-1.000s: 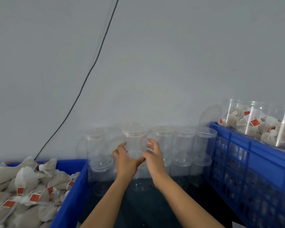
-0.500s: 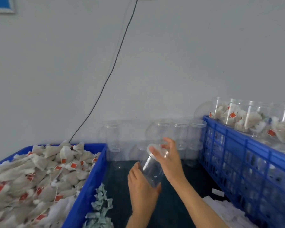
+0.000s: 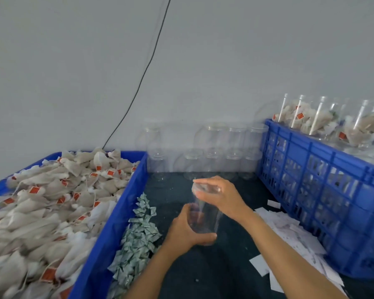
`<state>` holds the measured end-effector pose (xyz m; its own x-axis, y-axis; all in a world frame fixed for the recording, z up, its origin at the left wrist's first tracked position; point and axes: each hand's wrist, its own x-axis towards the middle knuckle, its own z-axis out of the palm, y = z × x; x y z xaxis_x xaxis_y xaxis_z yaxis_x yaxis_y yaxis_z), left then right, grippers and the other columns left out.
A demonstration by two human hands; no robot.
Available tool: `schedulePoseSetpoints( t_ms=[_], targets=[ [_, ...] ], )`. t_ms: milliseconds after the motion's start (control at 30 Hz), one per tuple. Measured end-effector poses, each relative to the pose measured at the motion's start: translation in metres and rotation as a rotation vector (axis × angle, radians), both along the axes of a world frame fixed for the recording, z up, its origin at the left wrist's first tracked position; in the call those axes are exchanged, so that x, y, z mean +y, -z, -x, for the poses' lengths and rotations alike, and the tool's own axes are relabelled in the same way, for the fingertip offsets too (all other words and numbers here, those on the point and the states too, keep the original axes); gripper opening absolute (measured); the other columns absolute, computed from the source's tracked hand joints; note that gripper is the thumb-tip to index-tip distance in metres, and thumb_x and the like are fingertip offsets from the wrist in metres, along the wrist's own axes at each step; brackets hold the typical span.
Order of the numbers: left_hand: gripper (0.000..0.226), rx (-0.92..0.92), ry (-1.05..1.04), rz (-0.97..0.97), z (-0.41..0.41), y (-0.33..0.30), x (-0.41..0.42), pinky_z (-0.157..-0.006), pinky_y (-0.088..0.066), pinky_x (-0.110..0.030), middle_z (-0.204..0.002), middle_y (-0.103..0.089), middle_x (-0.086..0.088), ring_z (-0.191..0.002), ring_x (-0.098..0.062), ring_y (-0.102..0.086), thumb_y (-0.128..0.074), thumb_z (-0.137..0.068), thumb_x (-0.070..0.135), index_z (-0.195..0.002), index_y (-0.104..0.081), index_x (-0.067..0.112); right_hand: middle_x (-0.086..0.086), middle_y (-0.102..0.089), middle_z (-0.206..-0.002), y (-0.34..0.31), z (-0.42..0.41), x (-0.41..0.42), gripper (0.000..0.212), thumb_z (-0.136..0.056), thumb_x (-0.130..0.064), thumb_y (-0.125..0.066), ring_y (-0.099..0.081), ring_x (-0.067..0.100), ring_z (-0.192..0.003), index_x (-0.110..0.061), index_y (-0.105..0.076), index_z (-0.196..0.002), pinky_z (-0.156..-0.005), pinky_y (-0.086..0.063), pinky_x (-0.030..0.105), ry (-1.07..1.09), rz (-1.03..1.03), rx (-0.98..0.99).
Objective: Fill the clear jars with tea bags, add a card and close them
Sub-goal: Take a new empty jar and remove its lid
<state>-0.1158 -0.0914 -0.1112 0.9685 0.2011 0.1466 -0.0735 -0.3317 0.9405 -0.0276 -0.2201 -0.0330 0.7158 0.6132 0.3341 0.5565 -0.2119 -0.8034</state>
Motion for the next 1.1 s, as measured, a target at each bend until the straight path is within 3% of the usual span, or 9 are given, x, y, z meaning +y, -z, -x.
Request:
schedulePoseSetpoints(
  t_ms=[100, 167, 300, 400, 467, 667, 900, 1000, 1100],
  targets=[
    [0.077, 0.063, 0.352, 0.284, 0.011, 0.000, 0.011, -0.096, -0.052, -0.039, -0.118, -0.065, -0.014, -0.108, -0.026, -0.064, -0.079, -0.063, 0.027, -0.130, -0.048, 0.009, -0.010, -0.064, -0.125, -0.015, -0.007, -0.018, 0.035, -0.087, -0.037, -0.067, -0.057, 0.004, -0.118, -0.035, -0.066, -0.122, -0.095, -0.046, 0.019, -0.328, 0.073, 0.160],
    [0.077, 0.040, 0.271, 0.286, 0.009, 0.001, 0.013, -0.093, -0.053, -0.038, -0.118, -0.066, -0.014, -0.104, -0.022, -0.066, -0.079, -0.063, 0.033, -0.130, -0.047, 0.013, -0.014, -0.056, -0.136, -0.020, -0.016, -0.027, 0.045, -0.087, -0.035, -0.053, -0.048, 0.003, -0.128, -0.040, -0.056, -0.132, -0.100, -0.041, 0.021, -0.344, 0.127, 0.198],
    [0.087, -0.102, -0.142, -0.031, -0.006, 0.003, 0.009, -0.090, -0.053, -0.032, -0.122, -0.060, 0.010, -0.103, -0.003, -0.062, -0.085, -0.052, 0.050, -0.125, -0.040, 0.036, -0.008, -0.036, -0.149, 0.001, -0.022, -0.013, 0.047, -0.098, -0.042, -0.046, -0.036, 0.006, -0.129, -0.039, -0.037, -0.144, -0.098, -0.028, 0.025, 0.002, 0.036, 0.210],
    [0.099, -0.157, -0.337, -0.315, -0.017, 0.003, 0.011, -0.085, -0.053, -0.029, -0.123, -0.051, 0.024, -0.107, 0.000, -0.055, -0.078, -0.053, 0.061, -0.136, -0.030, 0.038, -0.003, -0.045, -0.139, 0.019, -0.013, 0.005, 0.088, -0.073, -0.069, -0.052, -0.049, 0.010, -0.119, -0.025, -0.030, -0.147, -0.091, -0.040, 0.023, 0.097, -0.013, 0.254],
    [0.103, -0.183, -0.392, -0.441, -0.024, 0.008, 0.016, -0.086, -0.050, -0.028, -0.125, -0.046, 0.024, -0.111, 0.000, -0.048, -0.075, -0.054, 0.063, -0.142, -0.027, 0.036, -0.005, -0.052, -0.128, 0.027, -0.011, 0.010, 0.089, -0.066, -0.067, -0.059, -0.055, 0.007, -0.110, -0.025, -0.037, -0.141, -0.084, -0.045, 0.018, 0.114, -0.123, 0.248],
    [0.099, -0.163, -0.303, -0.224, -0.028, 0.024, 0.030, -0.088, -0.051, -0.022, -0.117, -0.057, 0.022, -0.104, 0.009, -0.056, -0.081, -0.050, 0.063, -0.134, -0.030, 0.049, 0.000, -0.063, -0.116, 0.055, -0.018, 0.006, 0.042, -0.090, -0.032, -0.063, -0.058, 0.013, -0.114, -0.029, -0.049, -0.129, -0.097, -0.047, 0.025, 0.048, -0.450, 0.291],
    [0.105, -0.233, -0.378, -0.511, -0.028, 0.023, 0.026, -0.089, -0.046, -0.022, -0.123, -0.041, 0.029, -0.112, 0.004, -0.045, -0.078, -0.055, 0.060, -0.143, -0.026, 0.039, -0.009, -0.059, -0.116, 0.058, -0.010, 0.028, 0.085, -0.055, -0.062, -0.076, -0.063, 0.003, -0.101, -0.041, -0.042, -0.129, -0.088, -0.053, 0.028, 0.110, -0.522, 0.342],
    [0.096, -0.146, -0.222, -0.302, -0.022, 0.017, 0.027, -0.088, -0.050, -0.024, -0.118, -0.059, 0.027, -0.107, 0.006, -0.057, -0.083, -0.052, 0.056, -0.134, -0.034, 0.043, -0.003, -0.067, -0.115, 0.059, -0.015, 0.025, 0.086, -0.053, -0.043, -0.090, -0.068, 0.015, -0.100, -0.038, -0.047, -0.127, -0.088, -0.053, 0.032, 0.115, -0.615, 0.448],
    [0.087, -0.053, 0.061, 0.017, -0.019, 0.012, 0.029, -0.087, -0.054, -0.027, -0.112, -0.069, 0.011, -0.099, -0.007, -0.068, -0.086, -0.058, 0.039, -0.132, -0.040, 0.030, 0.013, -0.067, -0.120, 0.059, -0.023, 0.012, 0.073, -0.066, -0.017, -0.076, -0.067, 0.027, -0.107, -0.022, -0.047, -0.133, -0.089, -0.055, 0.035, -0.079, -0.807, 0.646]
  ],
)
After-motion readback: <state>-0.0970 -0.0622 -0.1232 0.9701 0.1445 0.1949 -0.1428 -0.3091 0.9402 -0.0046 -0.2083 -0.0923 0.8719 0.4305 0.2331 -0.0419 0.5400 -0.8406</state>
